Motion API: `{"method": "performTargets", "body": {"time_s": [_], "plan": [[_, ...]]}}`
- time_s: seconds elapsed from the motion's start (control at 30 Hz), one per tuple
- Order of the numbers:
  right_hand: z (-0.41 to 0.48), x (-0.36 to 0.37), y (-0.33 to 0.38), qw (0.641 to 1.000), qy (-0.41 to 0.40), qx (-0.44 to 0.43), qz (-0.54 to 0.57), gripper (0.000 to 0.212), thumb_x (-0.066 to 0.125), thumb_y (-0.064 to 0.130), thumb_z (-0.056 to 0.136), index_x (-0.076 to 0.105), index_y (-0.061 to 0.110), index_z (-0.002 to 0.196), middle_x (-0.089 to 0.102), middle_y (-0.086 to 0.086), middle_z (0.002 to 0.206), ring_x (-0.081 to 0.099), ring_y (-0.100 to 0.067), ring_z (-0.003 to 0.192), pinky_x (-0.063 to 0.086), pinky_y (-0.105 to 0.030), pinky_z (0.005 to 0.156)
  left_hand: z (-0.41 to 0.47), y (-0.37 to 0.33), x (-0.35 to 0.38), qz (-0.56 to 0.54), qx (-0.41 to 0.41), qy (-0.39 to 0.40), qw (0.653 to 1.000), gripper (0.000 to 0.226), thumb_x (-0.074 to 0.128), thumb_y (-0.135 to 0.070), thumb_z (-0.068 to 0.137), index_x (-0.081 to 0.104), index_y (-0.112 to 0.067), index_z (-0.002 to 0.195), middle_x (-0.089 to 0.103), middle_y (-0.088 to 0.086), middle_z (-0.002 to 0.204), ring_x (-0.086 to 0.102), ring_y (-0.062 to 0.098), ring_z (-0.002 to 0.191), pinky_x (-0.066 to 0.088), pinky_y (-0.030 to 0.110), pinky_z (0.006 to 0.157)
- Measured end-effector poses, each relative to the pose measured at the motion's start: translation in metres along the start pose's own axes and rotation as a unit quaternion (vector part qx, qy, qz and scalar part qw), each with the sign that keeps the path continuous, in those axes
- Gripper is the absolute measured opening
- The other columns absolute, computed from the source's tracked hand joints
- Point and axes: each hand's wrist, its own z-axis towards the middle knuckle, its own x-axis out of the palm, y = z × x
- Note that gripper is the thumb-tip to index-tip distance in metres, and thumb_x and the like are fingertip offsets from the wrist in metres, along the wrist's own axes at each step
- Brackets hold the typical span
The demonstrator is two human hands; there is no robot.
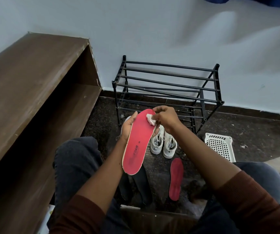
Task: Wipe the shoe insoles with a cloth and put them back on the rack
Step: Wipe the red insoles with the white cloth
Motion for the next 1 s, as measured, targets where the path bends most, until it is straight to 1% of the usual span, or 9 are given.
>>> {"method": "performTargets", "body": {"time_s": [0.07, 0.13, 0.27, 0.43, 0.53, 0.6, 0.7, 0.93, 1.0], "plan": [[-0.005, 0.001, -0.003, 0.997, -0.017, -0.043, -0.054, 0.024, 0.070, -0.002, 0.071, 0.067, 0.015, 0.087, 0.066, -0.009, 0.091, 0.062, -0.021, 0.077, 0.051, -0.033, 0.068, 0.005, 0.000, -0.002, 0.026, 0.005, -0.044, 0.999, 0.057, 0.038, -0.048, 0.092, 0.070, -0.002, 0.099, 0.069, 0.018, 0.090, 0.067, 0.028, 0.072, 0.056, 0.033, 0.067], [-0.010, 0.001, -0.003, 0.984, -0.060, -0.114, -0.127, 0.025, 0.069, 0.005, 0.077, 0.070, 0.011, 0.101, 0.068, -0.007, 0.099, 0.062, -0.018, 0.091, 0.047, -0.024, 0.080, 0.005, 0.000, -0.004, 0.027, 0.005, -0.066, 0.997, 0.058, 0.033, -0.050, 0.094, 0.065, -0.004, 0.107, 0.068, 0.016, 0.095, 0.066, 0.027, 0.078, 0.052, 0.033, 0.074], [-0.018, 0.003, -0.002, 0.950, -0.091, -0.192, -0.230, 0.019, 0.060, 0.006, 0.087, 0.070, 0.002, 0.102, 0.064, -0.014, 0.109, 0.059, -0.023, 0.103, 0.029, -0.006, 0.072, 0.006, 0.001, -0.003, 0.032, 0.024, -0.079, 0.996, 0.057, 0.041, -0.046, 0.088, 0.056, -0.002, 0.121, 0.062, 0.015, 0.108, 0.065, 0.027, 0.089, 0.045, 0.039, 0.086], [-0.031, 0.011, -0.004, 0.957, 0.016, -0.158, -0.244, 0.016, 0.067, 0.009, 0.083, 0.073, 0.004, 0.096, 0.072, -0.014, 0.095, 0.068, -0.020, 0.084, 0.051, -0.018, 0.073, 0.007, 0.003, -0.007, 0.037, 0.026, -0.078, 0.996, 0.067, 0.024, -0.040, 0.099, 0.077, -0.006, 0.076, 0.072, 0.012, 0.080, 0.070, 0.022, 0.070, 0.053, 0.032, 0.074], [-0.040, 0.018, -0.010, 0.932, 0.059, -0.177, -0.310, 0.017, 0.066, 0.007, 0.082, 0.073, 0.007, 0.097, 0.072, -0.009, 0.099, 0.066, -0.017, 0.091, 0.037, -0.007, 0.066, 0.007, 0.005, -0.005, 0.045, 0.048, -0.085, 0.994, 0.073, 0.023, -0.036, 0.101, 0.075, -0.007, 0.058, 0.070, 0.006, 0.064, 0.068, 0.015, 0.057, 0.053, 0.023, 0.061], [-0.044, 0.016, -0.010, 0.919, 0.111, -0.171, -0.336, 0.018, 0.068, 0.009, 0.080, 0.073, 0.008, 0.098, 0.072, -0.008, 0.098, 0.065, -0.016, 0.094, 0.034, -0.006, 0.067, 0.008, 0.009, -0.009, 0.036, 0.054, -0.090, 0.994, 0.076, 0.022, -0.034, 0.102, 0.073, -0.006, 0.054, 0.069, 0.006, 0.060, 0.067, 0.015, 0.054, 0.054, 0.020, 0.052], [-0.046, 0.009, -0.010, 0.912, 0.157, -0.151, -0.348, 0.022, 0.076, 0.012, 0.074, 0.074, 0.009, 0.095, 0.073, -0.005, 0.095, 0.066, -0.013, 0.089, 0.037, -0.002, 0.058, 0.006, 0.016, -0.013, 0.003, 0.058, -0.101, 0.993, 0.071, 0.022, -0.036, 0.102, 0.076, -0.009, 0.066, 0.072, 0.008, 0.069, 0.070, 0.018, 0.061, 0.056, 0.023, 0.055], [-0.025, 0.000, -0.017, 0.931, 0.009, -0.160, -0.328, 0.012, 0.067, 0.006, 0.077, 0.074, 0.004, 0.087, 0.073, -0.012, 0.080, 0.066, -0.016, 0.071, 0.037, -0.002, 0.050, -0.001, 0.019, -0.004, 0.026, 0.004, -0.085, 0.996, 0.063, 0.031, -0.048, 0.094, 0.077, -0.007, 0.082, 0.070, 0.011, 0.081, 0.065, 0.024, 0.073, 0.048, 0.034, 0.075], [-0.019, -0.001, -0.014, 0.938, -0.034, -0.170, -0.301, 0.013, 0.063, 0.002, 0.078, 0.074, 0.000, 0.085, 0.072, -0.015, 0.080, 0.062, -0.015, 0.069, 0.036, -0.006, 0.050, -0.002, 0.017, -0.001, 0.030, -0.012, -0.076, 0.997, 0.066, 0.029, -0.050, 0.094, 0.077, -0.005, 0.082, 0.070, 0.014, 0.079, 0.066, 0.026, 0.066, 0.053, 0.031, 0.066]]}}
